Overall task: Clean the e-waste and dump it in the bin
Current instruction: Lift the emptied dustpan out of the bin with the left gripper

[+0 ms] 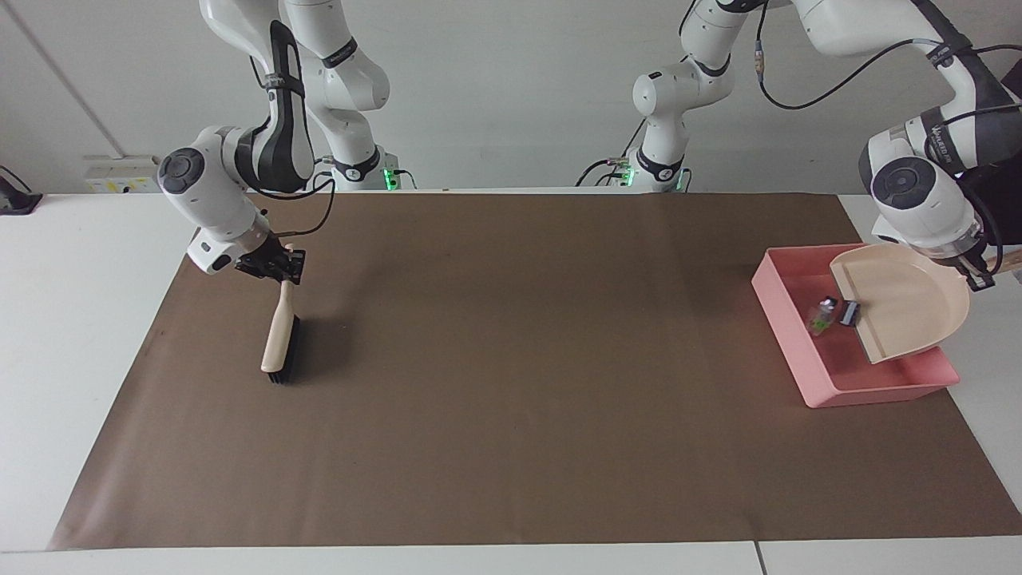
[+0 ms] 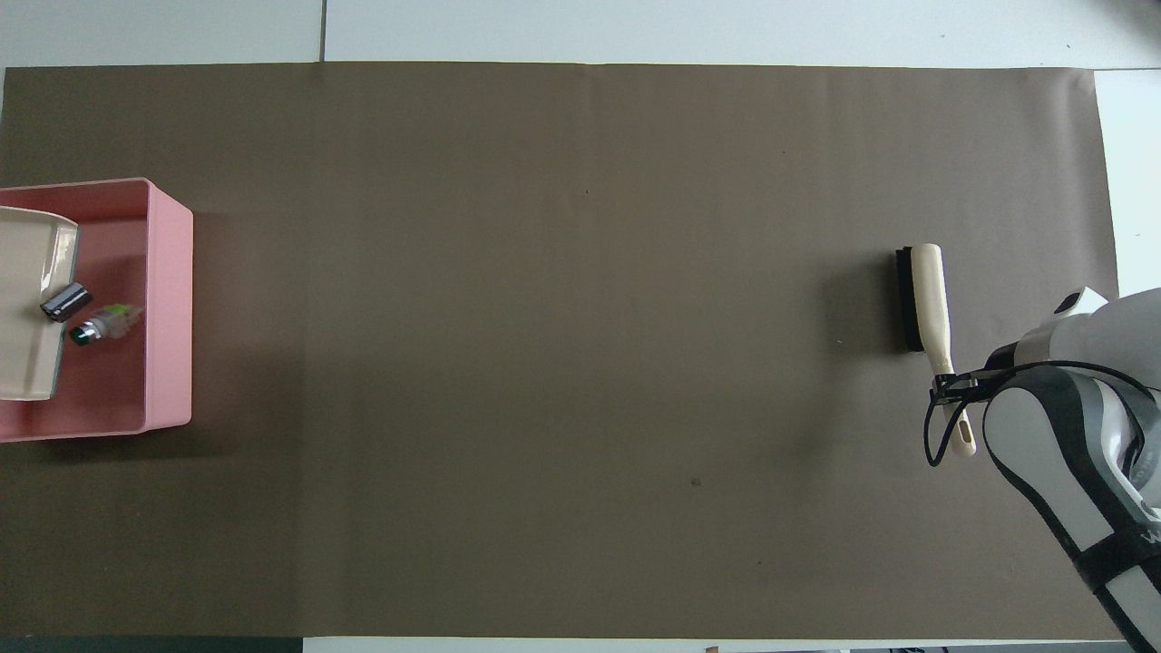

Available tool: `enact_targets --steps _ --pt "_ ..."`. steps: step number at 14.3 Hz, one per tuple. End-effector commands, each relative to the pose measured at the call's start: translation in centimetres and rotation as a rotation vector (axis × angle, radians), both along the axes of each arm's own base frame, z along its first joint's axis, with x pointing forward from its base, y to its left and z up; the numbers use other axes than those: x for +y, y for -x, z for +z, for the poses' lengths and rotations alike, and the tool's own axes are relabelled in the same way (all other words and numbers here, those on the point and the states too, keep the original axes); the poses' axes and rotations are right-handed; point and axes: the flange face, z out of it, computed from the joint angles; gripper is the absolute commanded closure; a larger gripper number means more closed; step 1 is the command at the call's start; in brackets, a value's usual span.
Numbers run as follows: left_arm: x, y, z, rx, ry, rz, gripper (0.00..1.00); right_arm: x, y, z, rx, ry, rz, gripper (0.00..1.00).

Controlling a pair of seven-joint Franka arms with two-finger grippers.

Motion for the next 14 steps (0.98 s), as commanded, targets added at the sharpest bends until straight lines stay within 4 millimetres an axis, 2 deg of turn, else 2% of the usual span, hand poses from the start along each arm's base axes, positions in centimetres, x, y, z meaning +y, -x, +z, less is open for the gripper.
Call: enact_targets --steps 1,3,4,5,7,8,10,12,14 --pt "-2.7 0.8 2.1 0.014 -0.13 0.006 1.0 -0.2 0.7 0.3 -0.018 0.016 -0.012 0.98" --pt "-3.3 0.3 3.9 0.015 -0.194 0.035 1.0 -0.2 0.7 0.3 -0.018 0.018 -0.011 0.8" --pt "-3.5 0.2 5.0 0.011 -0.204 0.045 1.0 -0.2 0.7 0.3 -0.017 0.017 -0.011 0.61" --pt "-4.1 0.1 6.1 0.005 -0.213 0.045 1.0 -0.2 0.7 0.3 -0.015 0.017 -0.008 0.36" --pt "-6.5 0.5 8.1 0.02 -0.215 0.012 1.0 -0.1 0.6 0.4 -0.017 0.016 0.0 0.03" --pt "-7.3 1.1 9.3 0.007 -0.211 0.007 1.0 -0.1 0.4 0.5 -0.017 0.016 0.003 0.01" --pt "-9.0 1.8 9.9 -0.014 -0.098 0.02 0.99 0.4 -0.2 1.2 -0.023 0.017 0.01 0.01" --pt "-11.8 2.1 9.4 -0.03 0.026 0.019 0.99 0.6 -1.4 3.1 -0.055 0.023 0.012 0.01" --pt "-15.8 2.6 8.5 -0.031 0.166 0.007 1.0 0.5 -2.9 5.4 -0.108 0.032 0.018 0.01"
